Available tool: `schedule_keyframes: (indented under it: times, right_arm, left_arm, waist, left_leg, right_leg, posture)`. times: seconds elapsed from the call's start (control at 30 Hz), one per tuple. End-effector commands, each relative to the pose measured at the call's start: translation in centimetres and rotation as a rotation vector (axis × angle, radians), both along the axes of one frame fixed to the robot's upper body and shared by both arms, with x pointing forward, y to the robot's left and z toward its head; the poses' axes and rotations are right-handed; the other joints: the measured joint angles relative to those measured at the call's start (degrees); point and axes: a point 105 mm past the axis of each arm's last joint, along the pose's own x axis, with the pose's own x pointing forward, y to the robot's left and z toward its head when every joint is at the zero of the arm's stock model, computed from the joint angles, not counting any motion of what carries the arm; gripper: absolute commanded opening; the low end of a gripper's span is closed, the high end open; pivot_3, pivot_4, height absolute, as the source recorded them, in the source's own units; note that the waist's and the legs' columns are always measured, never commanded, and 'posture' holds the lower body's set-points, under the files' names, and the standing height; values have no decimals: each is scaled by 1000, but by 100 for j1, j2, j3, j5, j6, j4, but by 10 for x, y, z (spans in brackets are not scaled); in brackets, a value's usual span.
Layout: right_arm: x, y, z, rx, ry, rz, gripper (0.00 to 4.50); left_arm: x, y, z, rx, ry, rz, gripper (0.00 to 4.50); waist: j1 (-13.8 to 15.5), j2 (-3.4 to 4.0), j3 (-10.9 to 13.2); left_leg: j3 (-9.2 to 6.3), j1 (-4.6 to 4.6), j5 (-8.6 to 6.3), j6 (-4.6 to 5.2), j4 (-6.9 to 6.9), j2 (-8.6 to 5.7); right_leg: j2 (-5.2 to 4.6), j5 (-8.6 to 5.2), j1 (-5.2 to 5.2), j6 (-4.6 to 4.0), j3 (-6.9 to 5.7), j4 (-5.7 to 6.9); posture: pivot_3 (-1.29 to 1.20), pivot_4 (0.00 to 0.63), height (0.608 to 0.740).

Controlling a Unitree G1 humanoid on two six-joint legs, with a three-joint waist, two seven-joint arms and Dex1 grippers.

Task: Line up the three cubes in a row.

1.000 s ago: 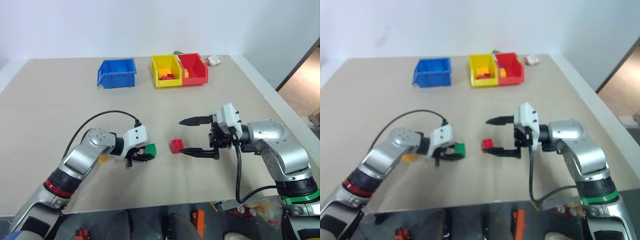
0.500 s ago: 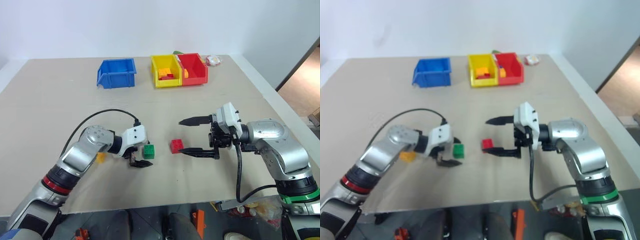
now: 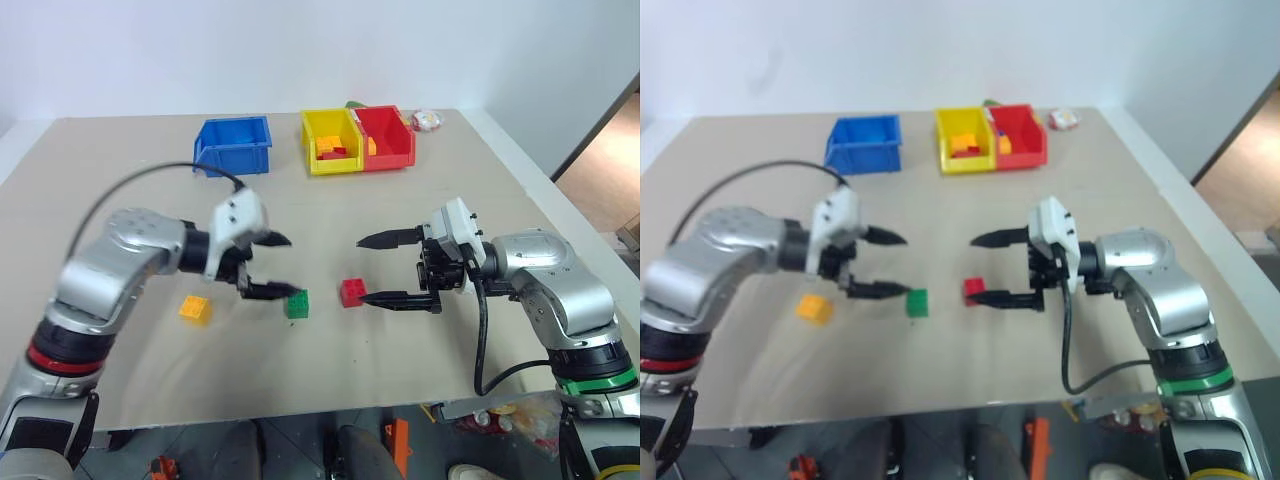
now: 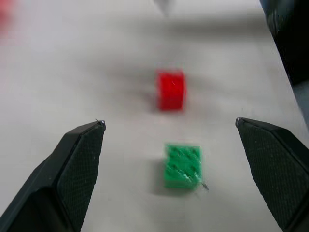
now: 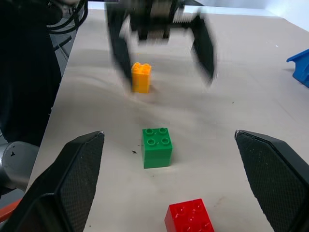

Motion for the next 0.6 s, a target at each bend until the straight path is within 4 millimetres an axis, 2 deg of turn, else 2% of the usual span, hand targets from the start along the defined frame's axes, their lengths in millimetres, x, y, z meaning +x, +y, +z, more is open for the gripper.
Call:
schedule_keyframes:
  times: [0.03,0.1,0.33,0.6]
  right_arm:
    - [-1,0,6,1,-39,23,4500]
    - [-1,0,4,-3,-35,31,4500]
    - [1,2,2,-22,-31,76,4500]
    - [6,3,2,-45,-42,98,4500]
  left_arm:
    - [-1,26,22,-161,-103,224,4488]
    - [-8,38,16,-217,-147,329,4488]
    - [-42,73,-24,-328,-218,656,4488]
    - [-60,85,-55,-367,-189,824,4488]
  waist:
    - [-4,0,0]
    - [-20,-1,0]
    - [-14,-6,1]
    - [13,-8,0]
  left_leg:
    - [0,0,0,0,0,0]
    - [6,8,-1,0,-8,-1]
    - [9,15,-6,0,-7,0]
    - [11,45,-5,-2,4,-11]
  right_leg:
    - [0,0,0,1,2,0]
    - [-1,1,2,4,17,-3]
    - [-6,2,10,7,42,-9]
    - [-18,23,21,-42,54,-18]
  posture:
    - [0,150,737]
    - [0,150,737]
    - [0,150,737]
    - [0,150,737]
